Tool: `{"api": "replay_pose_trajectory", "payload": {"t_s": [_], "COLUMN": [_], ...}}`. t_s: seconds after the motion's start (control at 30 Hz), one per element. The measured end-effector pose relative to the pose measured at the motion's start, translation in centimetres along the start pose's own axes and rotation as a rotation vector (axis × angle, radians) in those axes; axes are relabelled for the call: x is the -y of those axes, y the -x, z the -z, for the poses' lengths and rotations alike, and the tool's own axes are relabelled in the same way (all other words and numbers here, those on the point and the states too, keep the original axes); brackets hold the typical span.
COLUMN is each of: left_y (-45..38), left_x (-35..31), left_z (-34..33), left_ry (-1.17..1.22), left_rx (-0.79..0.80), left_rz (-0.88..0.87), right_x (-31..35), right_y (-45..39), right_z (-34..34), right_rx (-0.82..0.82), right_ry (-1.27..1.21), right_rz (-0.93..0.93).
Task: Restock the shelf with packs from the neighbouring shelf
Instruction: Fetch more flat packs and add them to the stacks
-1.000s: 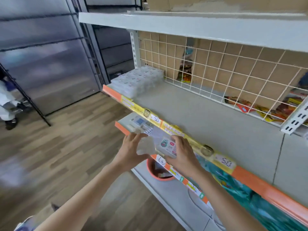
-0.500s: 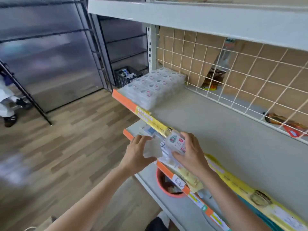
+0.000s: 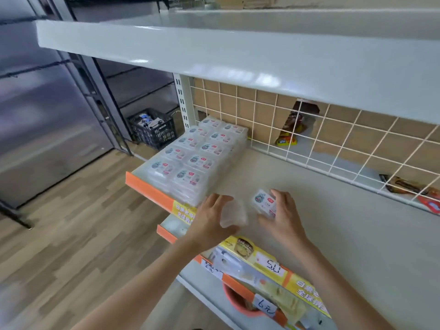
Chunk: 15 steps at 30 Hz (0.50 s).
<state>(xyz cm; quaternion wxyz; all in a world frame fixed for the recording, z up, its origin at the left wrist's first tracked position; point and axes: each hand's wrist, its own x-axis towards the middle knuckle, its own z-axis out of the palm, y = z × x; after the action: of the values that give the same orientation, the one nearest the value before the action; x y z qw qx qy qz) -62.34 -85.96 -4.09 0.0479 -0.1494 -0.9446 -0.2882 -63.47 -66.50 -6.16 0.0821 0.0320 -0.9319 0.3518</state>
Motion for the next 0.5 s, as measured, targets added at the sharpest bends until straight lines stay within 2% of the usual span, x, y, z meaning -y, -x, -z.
{"api": "replay_pose_trajectory", "payload": {"t_s": [0.17,0.27,0.37,0.5], "left_y": [-4.6,-6.7,-7.7,-7.6], "left_x": [0.7,1.2,2.1,2.6], "left_z": [-1.6,-2.5,-3.4,-3.7], "left_ry": [0.081,0.178,0.223,0.228], "left_rx": [0.146,0.241,0.258,0.242], "left_rz": [-0.081,-0.082,-0.104,-0.229], "right_x": [-1.4,-2.2,-2.3,-2.3], "right_y": [-0.1,0.4,0.4,0.2], "right_z": [1.0,0.4,0.1,0.1], "right_rx": [-0.142,-0.239,-0.257,-0.247], "right_ry": [0.164,0.208,0.243,0.261], "right_rz": [-0.221,-0.225,-0.261,-0.277]}}
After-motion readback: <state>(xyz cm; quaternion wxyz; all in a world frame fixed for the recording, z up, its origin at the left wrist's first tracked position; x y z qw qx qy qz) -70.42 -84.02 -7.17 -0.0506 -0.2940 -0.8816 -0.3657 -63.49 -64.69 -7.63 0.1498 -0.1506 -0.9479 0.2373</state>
